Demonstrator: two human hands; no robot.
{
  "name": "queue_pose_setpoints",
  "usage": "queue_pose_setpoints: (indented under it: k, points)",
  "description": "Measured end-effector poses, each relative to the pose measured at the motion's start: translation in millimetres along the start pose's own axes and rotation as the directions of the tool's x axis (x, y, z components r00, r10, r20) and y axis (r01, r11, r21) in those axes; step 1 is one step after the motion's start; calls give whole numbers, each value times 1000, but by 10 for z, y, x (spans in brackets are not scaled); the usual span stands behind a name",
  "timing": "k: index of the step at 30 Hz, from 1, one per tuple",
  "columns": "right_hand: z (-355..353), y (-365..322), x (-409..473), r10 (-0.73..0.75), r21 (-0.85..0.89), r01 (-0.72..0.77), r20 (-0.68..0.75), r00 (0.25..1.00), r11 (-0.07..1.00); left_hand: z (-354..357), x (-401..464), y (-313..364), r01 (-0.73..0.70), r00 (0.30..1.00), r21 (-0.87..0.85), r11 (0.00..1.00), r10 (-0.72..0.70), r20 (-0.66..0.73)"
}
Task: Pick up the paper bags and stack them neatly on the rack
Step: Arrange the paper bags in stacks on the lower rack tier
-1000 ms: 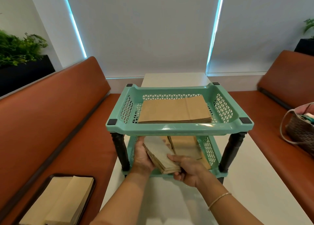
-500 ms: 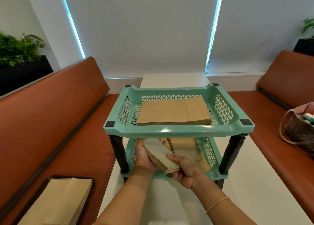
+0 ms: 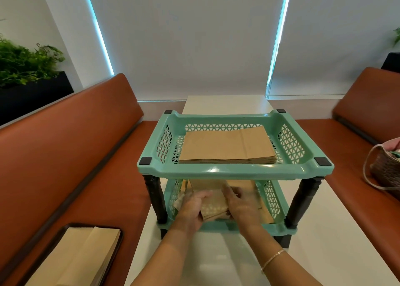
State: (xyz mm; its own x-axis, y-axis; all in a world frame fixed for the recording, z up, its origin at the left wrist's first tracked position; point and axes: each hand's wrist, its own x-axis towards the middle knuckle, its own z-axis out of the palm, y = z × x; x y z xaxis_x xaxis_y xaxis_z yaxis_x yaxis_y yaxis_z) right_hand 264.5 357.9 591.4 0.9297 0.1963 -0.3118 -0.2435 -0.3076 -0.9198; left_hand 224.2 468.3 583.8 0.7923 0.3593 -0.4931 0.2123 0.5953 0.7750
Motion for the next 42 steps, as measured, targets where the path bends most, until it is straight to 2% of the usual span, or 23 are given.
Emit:
queue_pose_setpoints:
  k: [2,4,8,16,20,28,31,33,36,39,42]
  points:
    - [-97,-2,68,-70,-185,60,-45,997,981,-45,25,22,10,999,4,1000,-10,-32]
    - [-192,-11,197,-85,-278,52,-109,990,959,-86,46,29,20,999,-4,1000,-20,-35]
    - [-309,43,441,12,-407,-55,-108,994,912,-105,38,13,25,1000,-53,998,-25,9]
    - [-318,212,602,-20,-458,-10,-61,998,889,-163,93,-21,34,999,-140,990,-38,-25]
    - [-324,187,550,-29,-434,2,-56,998,901,-159,111,-18,21,1000,-117,993,-23,-17]
    - [-357,8,405,-114,-547,-33,-233,966,836,-146,94,-29,-14,999,-105,994,9,-41]
    - [-414,-19,409,-81,-313,-8,-268,960,950,-137,89,-30,-16,999,-92,996,12,-52]
    - [-462,-43,408,-100,-170,48,-313,944,984,-123,86,-21,-14,998,-98,995,8,-62]
    - [-515,-105,334,-81,31,100,-376,923,994,-104,104,-14,-20,996,-119,993,10,-84]
    - [-552,-165,311,-23,254,122,-362,932,959,-87,120,-11,-23,993,-84,996,13,-116]
    - [-577,-161,301,-8,301,120,-350,937,946,-99,152,13,-31,984,-35,999,24,-178]
